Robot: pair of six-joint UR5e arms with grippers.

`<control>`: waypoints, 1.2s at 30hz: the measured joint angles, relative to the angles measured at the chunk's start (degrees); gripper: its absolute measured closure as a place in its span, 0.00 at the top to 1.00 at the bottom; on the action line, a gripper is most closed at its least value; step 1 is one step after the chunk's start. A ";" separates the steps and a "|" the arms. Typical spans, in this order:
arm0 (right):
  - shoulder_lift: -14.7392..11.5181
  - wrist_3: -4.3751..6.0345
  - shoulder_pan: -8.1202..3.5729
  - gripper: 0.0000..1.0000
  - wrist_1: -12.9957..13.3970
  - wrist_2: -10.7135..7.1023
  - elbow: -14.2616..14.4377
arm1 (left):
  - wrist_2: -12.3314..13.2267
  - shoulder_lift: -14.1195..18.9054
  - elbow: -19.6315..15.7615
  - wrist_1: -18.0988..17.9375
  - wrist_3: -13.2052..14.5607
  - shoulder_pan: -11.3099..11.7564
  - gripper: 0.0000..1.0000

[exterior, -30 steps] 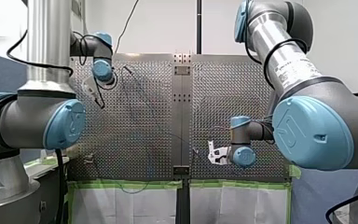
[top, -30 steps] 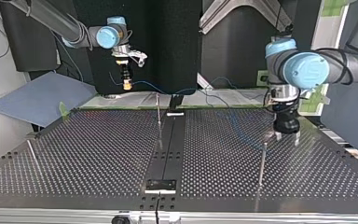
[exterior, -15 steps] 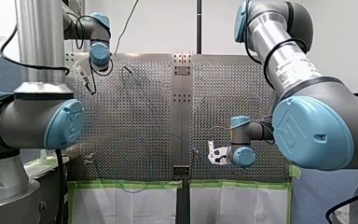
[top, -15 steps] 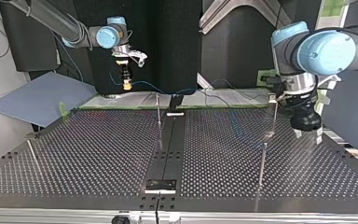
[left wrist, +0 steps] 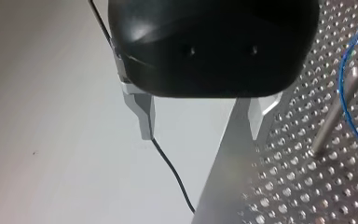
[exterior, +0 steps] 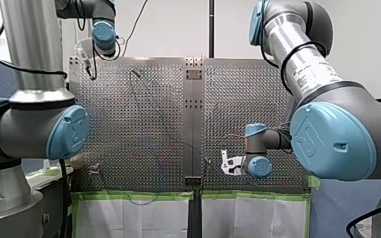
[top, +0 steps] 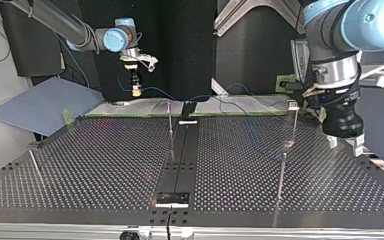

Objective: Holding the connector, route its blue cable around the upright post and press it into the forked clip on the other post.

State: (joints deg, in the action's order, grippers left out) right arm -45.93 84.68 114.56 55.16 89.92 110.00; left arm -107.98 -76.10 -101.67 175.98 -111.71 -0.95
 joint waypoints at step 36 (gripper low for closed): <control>0.00 0.24 -0.02 0.00 0.33 -0.35 -0.08 | 8.87 -0.48 3.14 18.30 9.80 -1.11 1.00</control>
State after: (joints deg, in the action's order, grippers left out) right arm -45.93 84.92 114.55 55.49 89.57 109.92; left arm -99.11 -76.59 -98.53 194.28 -101.91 -2.07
